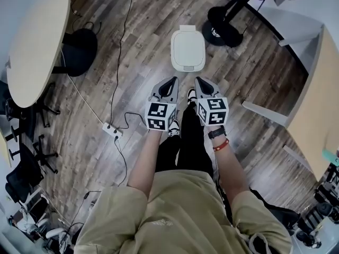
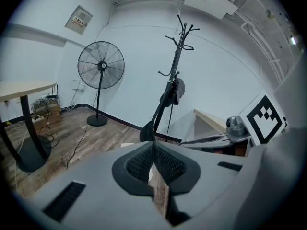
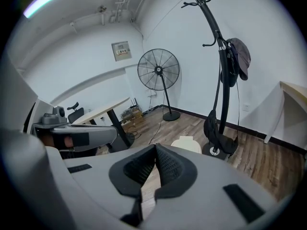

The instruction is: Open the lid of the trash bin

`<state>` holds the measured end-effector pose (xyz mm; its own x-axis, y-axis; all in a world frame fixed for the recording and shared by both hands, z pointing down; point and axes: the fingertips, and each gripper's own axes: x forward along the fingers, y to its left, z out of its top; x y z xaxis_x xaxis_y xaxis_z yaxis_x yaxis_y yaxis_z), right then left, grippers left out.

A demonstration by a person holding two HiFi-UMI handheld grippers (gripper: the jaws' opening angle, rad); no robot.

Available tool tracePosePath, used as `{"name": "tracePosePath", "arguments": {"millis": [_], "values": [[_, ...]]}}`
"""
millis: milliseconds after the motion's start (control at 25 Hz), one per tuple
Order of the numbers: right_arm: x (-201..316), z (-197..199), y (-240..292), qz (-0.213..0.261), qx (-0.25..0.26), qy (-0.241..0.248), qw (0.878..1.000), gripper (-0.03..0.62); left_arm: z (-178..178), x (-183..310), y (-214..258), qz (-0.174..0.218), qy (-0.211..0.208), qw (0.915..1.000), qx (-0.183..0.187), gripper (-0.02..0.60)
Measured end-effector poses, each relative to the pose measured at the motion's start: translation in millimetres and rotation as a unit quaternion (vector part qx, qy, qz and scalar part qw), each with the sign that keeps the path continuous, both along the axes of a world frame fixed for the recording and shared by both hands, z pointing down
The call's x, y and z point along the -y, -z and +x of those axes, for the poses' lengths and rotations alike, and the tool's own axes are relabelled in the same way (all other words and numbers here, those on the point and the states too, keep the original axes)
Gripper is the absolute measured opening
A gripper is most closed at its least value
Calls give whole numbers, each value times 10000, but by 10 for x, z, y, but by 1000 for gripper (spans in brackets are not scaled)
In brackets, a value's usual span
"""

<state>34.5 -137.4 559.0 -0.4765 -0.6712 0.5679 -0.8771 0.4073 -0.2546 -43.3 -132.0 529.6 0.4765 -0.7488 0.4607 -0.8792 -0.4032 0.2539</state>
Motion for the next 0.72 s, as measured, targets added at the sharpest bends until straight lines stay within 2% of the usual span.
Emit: {"name": "tracePosePath", "arguments": {"millis": [200,440,720], "values": [[141,0,-281,-182,0,20,9998,15,23,137,-193,-174,31,9998,-132,23],[290,17,-727,-409,48,-45,9991,15,11,233,-573,-364,-3,9993,5,23],[420,92,-1110,-644,13,-79,9979,15,107,312,-947,-569,-5,9984,-65,23]]}}
